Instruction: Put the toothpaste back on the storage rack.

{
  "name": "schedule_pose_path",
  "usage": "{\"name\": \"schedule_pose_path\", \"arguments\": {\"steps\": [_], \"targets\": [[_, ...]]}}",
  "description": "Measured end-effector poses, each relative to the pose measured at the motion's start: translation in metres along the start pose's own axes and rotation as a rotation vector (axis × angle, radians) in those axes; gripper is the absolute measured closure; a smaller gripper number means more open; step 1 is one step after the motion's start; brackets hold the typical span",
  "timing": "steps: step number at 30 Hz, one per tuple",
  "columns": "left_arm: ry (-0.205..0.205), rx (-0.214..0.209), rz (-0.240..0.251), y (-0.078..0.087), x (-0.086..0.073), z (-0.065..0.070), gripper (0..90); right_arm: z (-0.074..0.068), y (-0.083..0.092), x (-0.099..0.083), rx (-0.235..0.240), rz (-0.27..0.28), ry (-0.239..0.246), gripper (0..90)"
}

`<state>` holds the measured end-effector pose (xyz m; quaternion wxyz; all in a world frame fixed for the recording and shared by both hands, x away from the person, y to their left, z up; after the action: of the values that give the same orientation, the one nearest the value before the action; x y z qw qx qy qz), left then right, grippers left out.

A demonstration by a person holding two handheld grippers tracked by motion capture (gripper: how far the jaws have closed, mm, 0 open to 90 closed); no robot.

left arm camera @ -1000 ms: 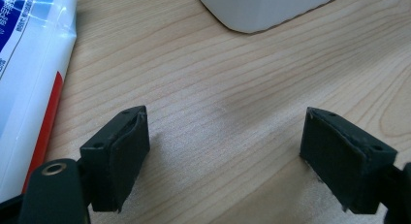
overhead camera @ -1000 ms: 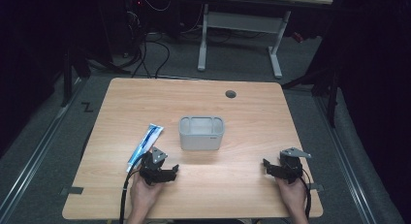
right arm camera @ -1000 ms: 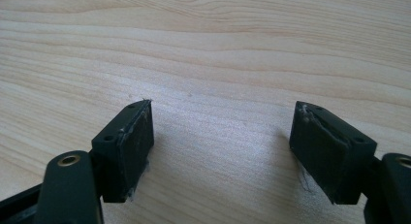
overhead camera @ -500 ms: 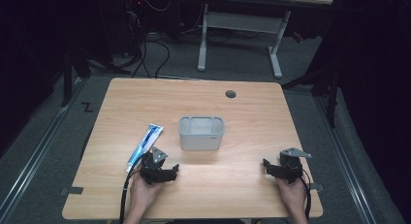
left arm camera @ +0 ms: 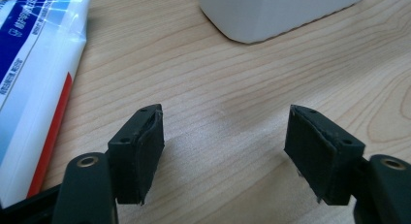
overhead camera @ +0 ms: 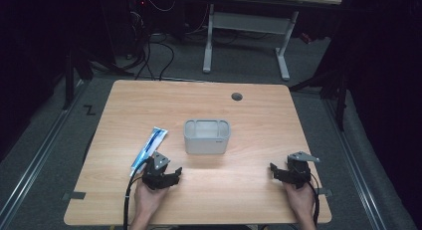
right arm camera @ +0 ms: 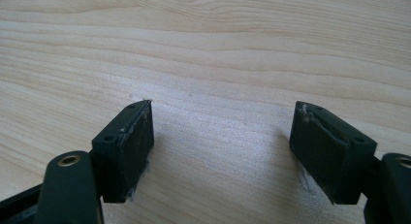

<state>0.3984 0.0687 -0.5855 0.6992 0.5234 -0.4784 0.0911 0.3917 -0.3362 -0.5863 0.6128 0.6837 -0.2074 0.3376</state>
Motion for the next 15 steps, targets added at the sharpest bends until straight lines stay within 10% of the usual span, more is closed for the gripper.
{"name": "schedule_pose_path", "arguments": {"steps": [15], "targets": [[-0.002, -0.027, 0.041, 0.023, -0.005, 0.007, 40.2, 0.000, 0.000, 0.000, 0.000, 0.000, 0.000, 23.9]]}}
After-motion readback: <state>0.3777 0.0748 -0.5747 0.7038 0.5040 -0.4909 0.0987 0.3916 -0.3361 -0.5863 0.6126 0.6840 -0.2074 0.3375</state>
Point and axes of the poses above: each handheld gripper's, and its own axes: y roughly backward along the jaws, x roughly out of its top, z roughly to its right, the point moved 8 cm from there along -y, roughly forward along the jaws, and after that the axes turned 3 degrees about -y, right-handed, at the moved point
